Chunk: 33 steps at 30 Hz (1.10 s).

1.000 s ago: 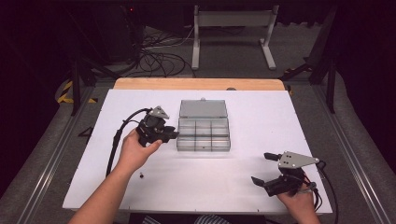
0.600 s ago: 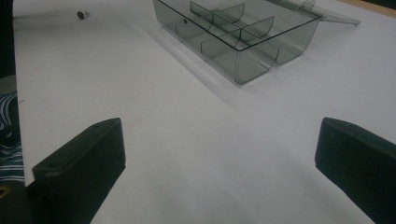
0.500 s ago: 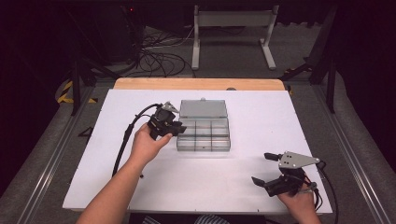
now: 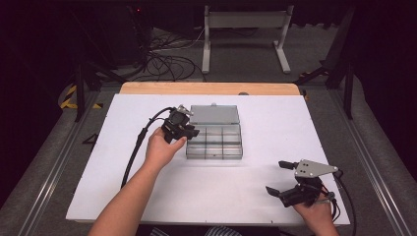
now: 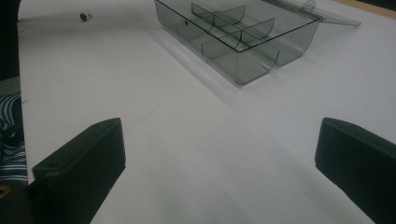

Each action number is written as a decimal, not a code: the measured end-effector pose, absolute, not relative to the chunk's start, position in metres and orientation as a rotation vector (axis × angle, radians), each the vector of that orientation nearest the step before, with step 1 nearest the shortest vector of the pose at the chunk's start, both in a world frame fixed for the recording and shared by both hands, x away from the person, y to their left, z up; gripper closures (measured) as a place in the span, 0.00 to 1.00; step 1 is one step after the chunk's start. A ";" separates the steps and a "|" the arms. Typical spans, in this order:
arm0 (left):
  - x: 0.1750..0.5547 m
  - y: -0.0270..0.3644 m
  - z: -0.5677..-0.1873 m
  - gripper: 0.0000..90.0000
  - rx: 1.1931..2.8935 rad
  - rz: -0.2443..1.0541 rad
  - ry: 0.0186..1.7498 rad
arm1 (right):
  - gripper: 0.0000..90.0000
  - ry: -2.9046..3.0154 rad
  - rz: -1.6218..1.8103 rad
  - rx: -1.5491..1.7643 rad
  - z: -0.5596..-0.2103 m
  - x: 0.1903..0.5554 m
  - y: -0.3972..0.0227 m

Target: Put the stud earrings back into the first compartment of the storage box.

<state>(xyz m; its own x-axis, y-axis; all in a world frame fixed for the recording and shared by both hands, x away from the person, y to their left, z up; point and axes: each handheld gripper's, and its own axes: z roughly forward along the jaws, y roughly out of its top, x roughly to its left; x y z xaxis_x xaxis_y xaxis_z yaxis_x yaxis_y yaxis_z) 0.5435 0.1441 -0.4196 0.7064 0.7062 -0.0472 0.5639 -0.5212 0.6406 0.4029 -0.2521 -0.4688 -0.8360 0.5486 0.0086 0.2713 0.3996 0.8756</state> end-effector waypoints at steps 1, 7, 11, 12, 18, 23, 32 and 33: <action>0.544 0.144 -0.420 0.78 2.269 0.291 0.966 | 0.03 2.380 1.409 0.717 -0.469 0.403 -0.252; 0.543 0.145 -0.418 0.68 2.236 0.307 0.971 | 0.03 2.382 1.413 0.715 -0.469 0.403 -0.252; 0.540 0.147 -0.414 0.63 2.231 0.319 0.958 | 0.03 2.383 1.415 0.714 -0.469 0.403 -0.252; 0.539 0.148 -0.413 0.62 2.232 0.317 0.953 | 0.03 2.384 1.416 0.714 -0.469 0.403 -0.252; 0.528 0.156 -0.401 0.56 2.235 0.339 0.926 | 0.03 2.384 1.417 0.715 -0.469 0.403 -0.251; 0.511 0.166 -0.390 0.52 2.215 0.353 0.901 | 0.03 2.384 1.418 0.716 -0.470 0.403 -0.251; 0.481 0.185 -0.376 0.48 2.186 0.382 0.835 | 0.03 2.384 1.414 0.715 -0.470 0.403 -0.250; 0.477 0.187 -0.374 0.48 2.179 0.378 0.830 | 0.03 2.384 1.416 0.715 -0.470 0.403 -0.250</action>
